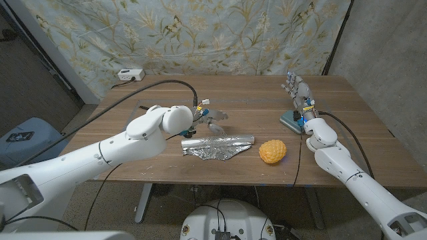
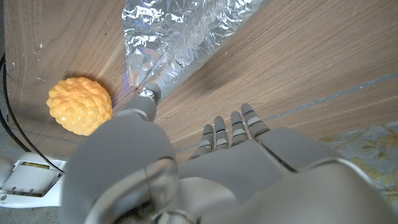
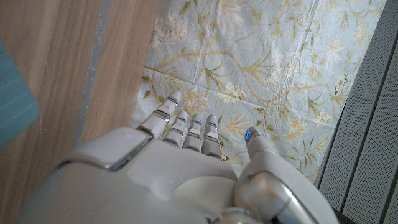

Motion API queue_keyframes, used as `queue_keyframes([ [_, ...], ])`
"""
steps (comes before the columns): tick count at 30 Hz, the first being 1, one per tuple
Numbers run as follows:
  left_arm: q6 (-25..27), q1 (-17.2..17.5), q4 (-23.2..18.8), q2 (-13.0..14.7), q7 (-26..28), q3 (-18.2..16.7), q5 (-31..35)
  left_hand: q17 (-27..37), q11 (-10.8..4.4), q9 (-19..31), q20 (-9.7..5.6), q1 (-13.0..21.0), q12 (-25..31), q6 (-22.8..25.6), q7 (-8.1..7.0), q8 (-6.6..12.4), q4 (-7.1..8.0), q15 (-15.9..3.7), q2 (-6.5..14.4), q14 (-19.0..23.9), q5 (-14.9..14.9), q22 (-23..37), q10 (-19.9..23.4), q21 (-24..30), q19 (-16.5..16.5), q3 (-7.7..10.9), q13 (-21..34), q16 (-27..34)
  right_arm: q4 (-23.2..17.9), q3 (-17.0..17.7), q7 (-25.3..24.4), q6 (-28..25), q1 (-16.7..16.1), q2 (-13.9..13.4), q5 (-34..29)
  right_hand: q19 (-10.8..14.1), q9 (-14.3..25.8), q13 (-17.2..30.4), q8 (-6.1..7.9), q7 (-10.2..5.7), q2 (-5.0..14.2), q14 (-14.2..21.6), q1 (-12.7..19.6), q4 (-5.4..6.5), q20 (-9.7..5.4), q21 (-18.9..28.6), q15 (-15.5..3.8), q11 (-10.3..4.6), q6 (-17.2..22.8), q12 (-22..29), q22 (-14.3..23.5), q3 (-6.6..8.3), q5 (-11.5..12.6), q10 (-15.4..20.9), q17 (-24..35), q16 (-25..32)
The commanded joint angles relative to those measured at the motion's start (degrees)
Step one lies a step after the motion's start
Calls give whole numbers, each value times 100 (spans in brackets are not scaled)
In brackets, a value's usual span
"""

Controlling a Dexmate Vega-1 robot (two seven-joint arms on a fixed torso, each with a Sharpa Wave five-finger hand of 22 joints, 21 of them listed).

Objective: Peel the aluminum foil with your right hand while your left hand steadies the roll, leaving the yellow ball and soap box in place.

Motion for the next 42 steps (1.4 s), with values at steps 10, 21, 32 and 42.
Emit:
queue_keyframes([
  [10,224,426,95,-498,-301,47,1400,223,23,74,47,206,273,193,28,95,-13,45,28,139,-46,55,135,84,111,-57,276,221,225,99,39,121,30,70,137,-37,25,14,-9,6,97,-14,87,-39,-329,14,-177,-17,-29,-14,21,22,-21,-31,21,34],
  [21,764,925,97,-830,-155,48,2455,361,43,103,80,256,427,277,31,114,18,55,74,175,-40,87,204,114,141,-89,431,340,416,131,127,207,94,133,240,-39,26,14,-9,7,97,-19,81,-35,-330,16,-179,-21,-38,-10,21,11,-23,-33,26,39],
  [32,639,1212,173,-987,-202,-136,2682,474,46,126,115,269,548,396,32,142,24,57,53,242,-44,115,253,160,213,-152,556,458,473,117,164,230,139,152,255,-40,26,14,-9,6,96,-22,77,-33,-331,18,-179,-19,-47,-8,21,1,-23,-38,30,43],
  [42,473,1220,219,-1128,-567,-229,2594,574,61,146,128,224,633,446,41,140,53,70,3,227,-59,143,246,176,207,-248,665,532,453,148,138,205,73,142,308,-42,26,14,-9,5,102,-26,79,-33,-337,20,-179,-7,-54,-10,20,-2,-22,-51,31,46],
])
